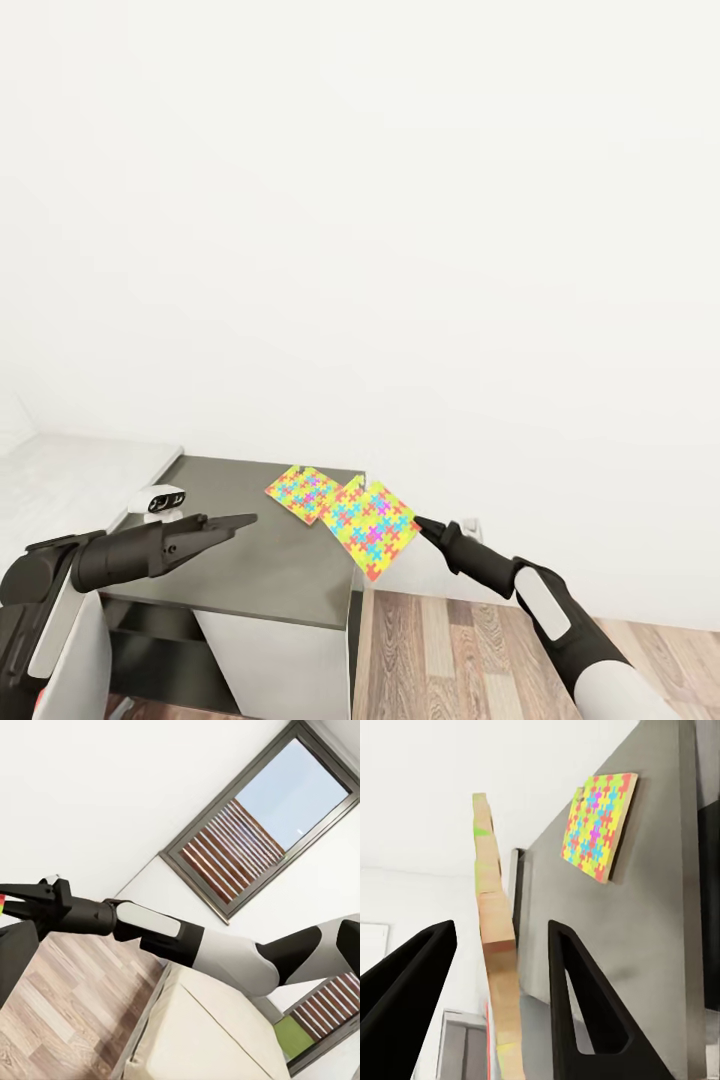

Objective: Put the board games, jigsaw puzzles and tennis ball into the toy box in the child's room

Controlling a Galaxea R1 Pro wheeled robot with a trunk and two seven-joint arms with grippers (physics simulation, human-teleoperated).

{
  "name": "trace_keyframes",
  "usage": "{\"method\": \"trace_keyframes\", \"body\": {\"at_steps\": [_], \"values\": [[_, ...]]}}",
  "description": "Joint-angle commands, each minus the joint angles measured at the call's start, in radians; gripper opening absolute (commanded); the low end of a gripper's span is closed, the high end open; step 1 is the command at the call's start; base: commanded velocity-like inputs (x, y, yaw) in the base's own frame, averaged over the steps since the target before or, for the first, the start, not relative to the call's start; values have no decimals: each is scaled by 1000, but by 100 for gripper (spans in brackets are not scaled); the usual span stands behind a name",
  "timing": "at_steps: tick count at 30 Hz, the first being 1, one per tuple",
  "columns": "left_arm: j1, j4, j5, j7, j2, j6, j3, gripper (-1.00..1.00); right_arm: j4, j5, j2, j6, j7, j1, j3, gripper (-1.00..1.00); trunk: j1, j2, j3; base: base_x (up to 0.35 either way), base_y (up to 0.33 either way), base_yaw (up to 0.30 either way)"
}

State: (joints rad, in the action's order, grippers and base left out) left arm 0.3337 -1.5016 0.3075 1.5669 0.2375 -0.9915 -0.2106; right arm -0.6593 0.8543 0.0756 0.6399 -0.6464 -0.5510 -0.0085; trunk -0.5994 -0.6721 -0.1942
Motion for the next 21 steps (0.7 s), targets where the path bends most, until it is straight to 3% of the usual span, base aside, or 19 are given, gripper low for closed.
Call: {"method": "trace_keyframes", "body": {"at_steps": [1,5,21], "values": [[1,0,-1,4,0,-11,0,100,0,4,0,-3,-1,0,-1,-100,4,6,2,0,0,0],[1,0,-1,4,1,-11,-1,100,1,3,1,-50,-4,2,-1,-100,19,34,14,0,0,0],[1,1,-1,4,3,-12,-1,100,0,3,1,-60,-5,8,-2,-100,80,146,64,0,0,0]]}}
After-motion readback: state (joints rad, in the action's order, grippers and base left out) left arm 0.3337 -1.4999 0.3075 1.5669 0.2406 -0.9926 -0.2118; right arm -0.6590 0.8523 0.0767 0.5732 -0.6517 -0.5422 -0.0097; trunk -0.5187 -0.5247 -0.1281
